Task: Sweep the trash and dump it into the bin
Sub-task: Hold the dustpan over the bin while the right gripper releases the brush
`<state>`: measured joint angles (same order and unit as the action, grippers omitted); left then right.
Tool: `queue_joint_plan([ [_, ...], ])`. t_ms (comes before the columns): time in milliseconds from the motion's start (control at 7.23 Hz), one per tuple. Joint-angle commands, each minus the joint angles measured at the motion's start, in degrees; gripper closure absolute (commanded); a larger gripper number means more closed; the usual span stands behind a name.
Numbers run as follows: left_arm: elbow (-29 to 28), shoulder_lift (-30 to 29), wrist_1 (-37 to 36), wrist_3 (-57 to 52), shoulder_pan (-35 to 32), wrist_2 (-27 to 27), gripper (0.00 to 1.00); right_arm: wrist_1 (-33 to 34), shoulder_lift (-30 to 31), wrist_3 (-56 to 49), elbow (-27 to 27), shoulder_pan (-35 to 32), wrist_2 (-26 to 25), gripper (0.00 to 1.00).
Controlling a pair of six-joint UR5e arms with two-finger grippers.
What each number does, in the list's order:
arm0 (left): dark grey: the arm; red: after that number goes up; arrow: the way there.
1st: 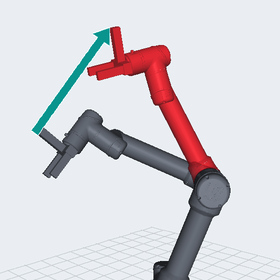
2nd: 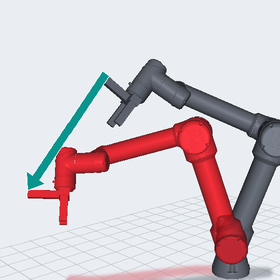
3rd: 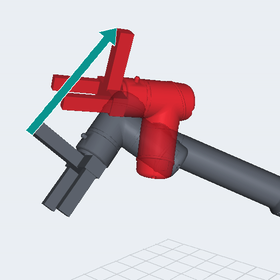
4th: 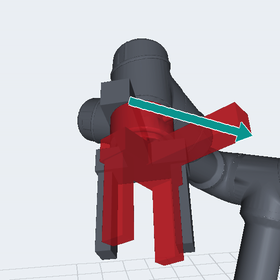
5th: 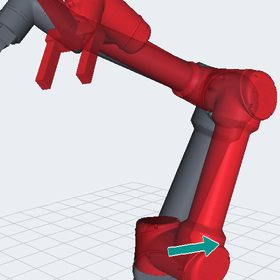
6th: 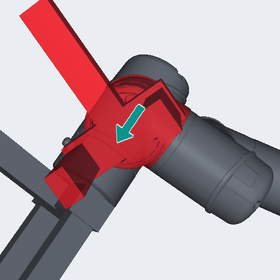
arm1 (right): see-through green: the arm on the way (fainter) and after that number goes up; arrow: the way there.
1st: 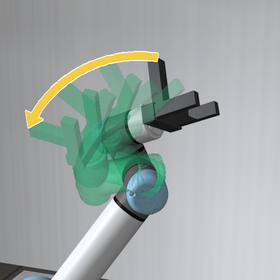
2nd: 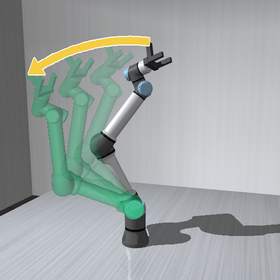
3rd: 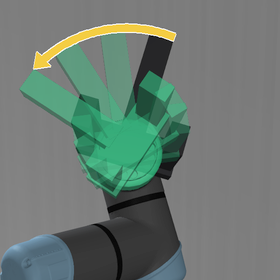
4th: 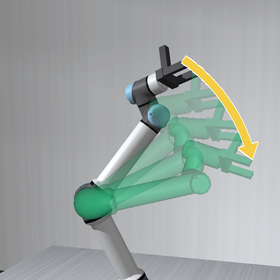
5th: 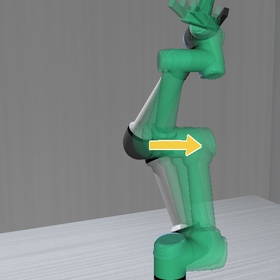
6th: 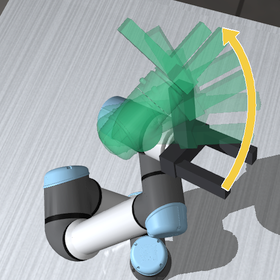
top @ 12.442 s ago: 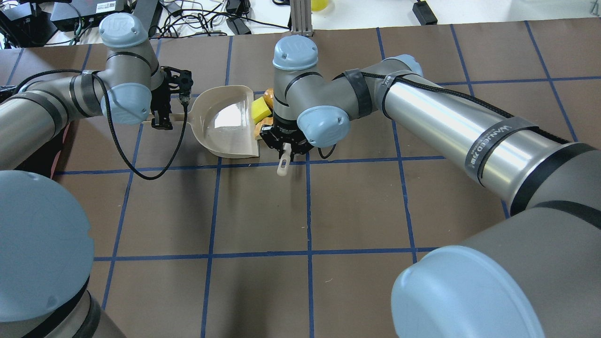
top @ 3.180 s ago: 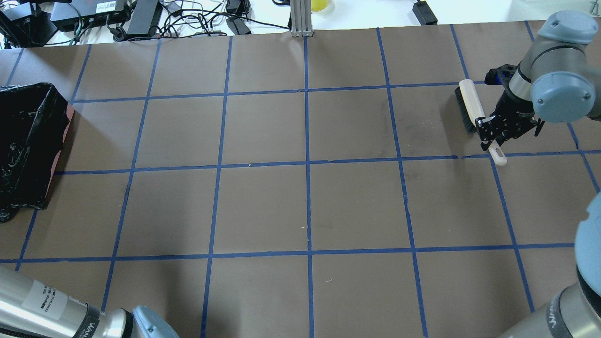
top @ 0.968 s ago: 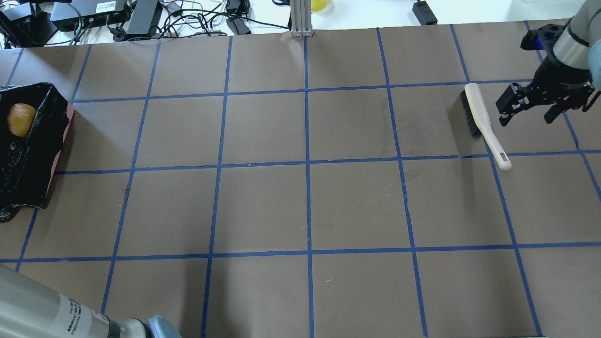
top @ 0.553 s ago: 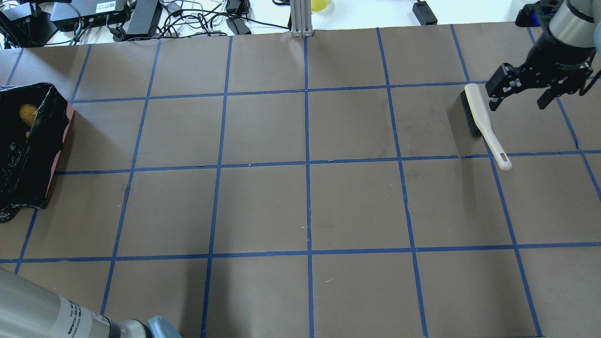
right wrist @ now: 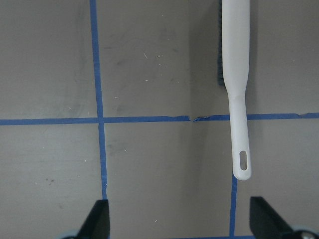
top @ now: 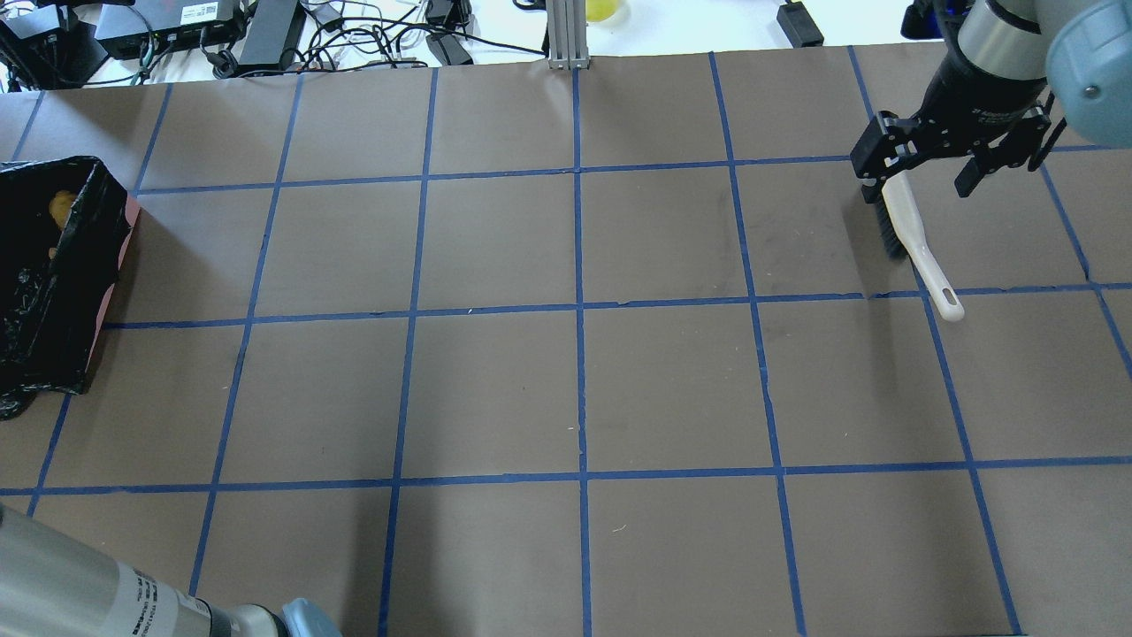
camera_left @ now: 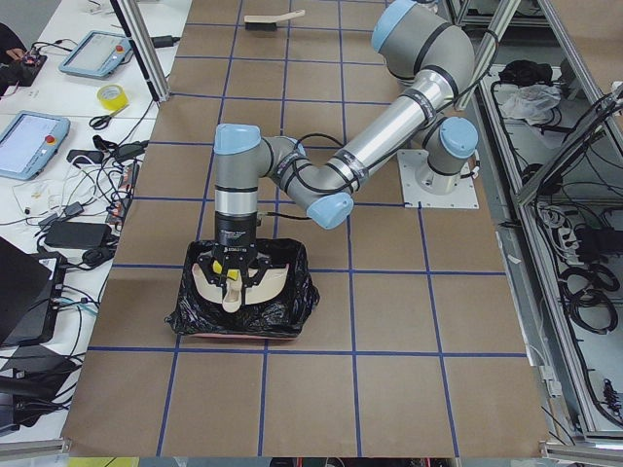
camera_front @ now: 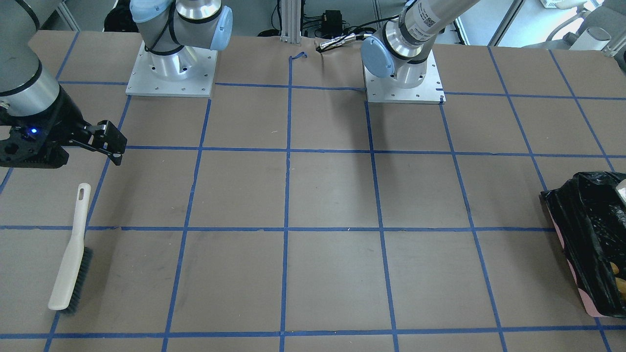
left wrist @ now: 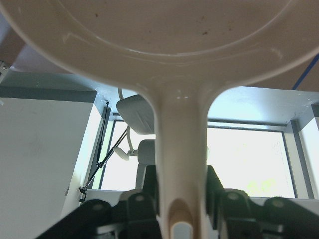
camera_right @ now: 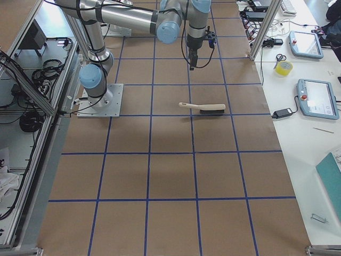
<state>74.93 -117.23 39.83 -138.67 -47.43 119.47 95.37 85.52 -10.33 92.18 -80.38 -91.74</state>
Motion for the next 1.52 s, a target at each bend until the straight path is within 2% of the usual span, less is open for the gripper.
queue_joint_plan([
  [0,1.70,0.69,-3.42,0.16,-0.82,1.72,1.00,-0.28,1.22,0.04,0.02,-4.32,0.25,0.00],
  [138,3.45,1.39,-6.32,0.24,-1.08,2.68,1.00,-0.36,1.31,0.04,0.02,-6.61,0.33,0.00],
  [415,5.22,1.48,-11.86,2.25,-1.18,5.48,1.00,-0.36,2.45,0.04,0.11,-7.16,-0.36,0.00],
  [1106,6.54,3.41,-13.11,6.22,-5.47,12.17,1.00,-1.33,5.80,1.01,1.16,-7.25,0.50,0.00],
  [1382,7.60,3.77,-13.11,6.31,-5.66,12.36,1.00,-1.33,5.71,0.92,1.25,-7.34,0.51,0.00],
])
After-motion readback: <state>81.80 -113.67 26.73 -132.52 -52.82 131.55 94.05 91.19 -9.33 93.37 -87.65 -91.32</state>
